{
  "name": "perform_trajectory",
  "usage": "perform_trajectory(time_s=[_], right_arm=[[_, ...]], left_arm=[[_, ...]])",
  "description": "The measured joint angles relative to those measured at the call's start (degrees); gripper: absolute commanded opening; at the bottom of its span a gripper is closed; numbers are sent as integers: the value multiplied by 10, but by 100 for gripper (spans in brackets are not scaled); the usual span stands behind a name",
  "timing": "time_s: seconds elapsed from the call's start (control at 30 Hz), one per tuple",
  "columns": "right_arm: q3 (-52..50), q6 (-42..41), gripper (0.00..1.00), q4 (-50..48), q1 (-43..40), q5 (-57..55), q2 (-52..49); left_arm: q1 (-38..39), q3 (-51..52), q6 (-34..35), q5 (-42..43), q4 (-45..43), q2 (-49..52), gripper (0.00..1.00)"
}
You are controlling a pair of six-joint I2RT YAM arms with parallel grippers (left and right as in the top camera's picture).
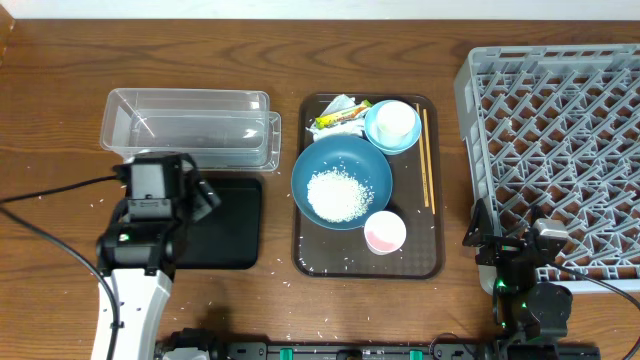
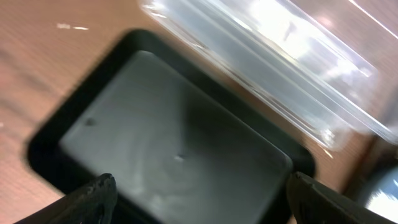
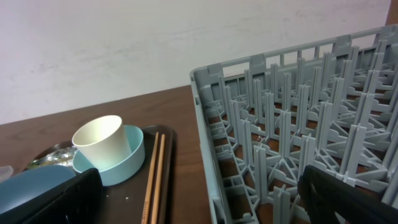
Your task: Sort waste into correct bins and load items into the dishwasher rack
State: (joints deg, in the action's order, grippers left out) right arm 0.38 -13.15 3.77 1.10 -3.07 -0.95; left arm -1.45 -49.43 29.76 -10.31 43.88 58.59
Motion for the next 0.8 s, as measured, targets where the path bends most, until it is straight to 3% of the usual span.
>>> perform_trajectory(time_s=[0.37,0.8], right_arm=[[0,0,99,0,0,0,0],[0,0,99,0,0,0,0]], left_arm=[[-178,0,33,-25,39,0,89],[-192,0,35,-25,39,0,89]])
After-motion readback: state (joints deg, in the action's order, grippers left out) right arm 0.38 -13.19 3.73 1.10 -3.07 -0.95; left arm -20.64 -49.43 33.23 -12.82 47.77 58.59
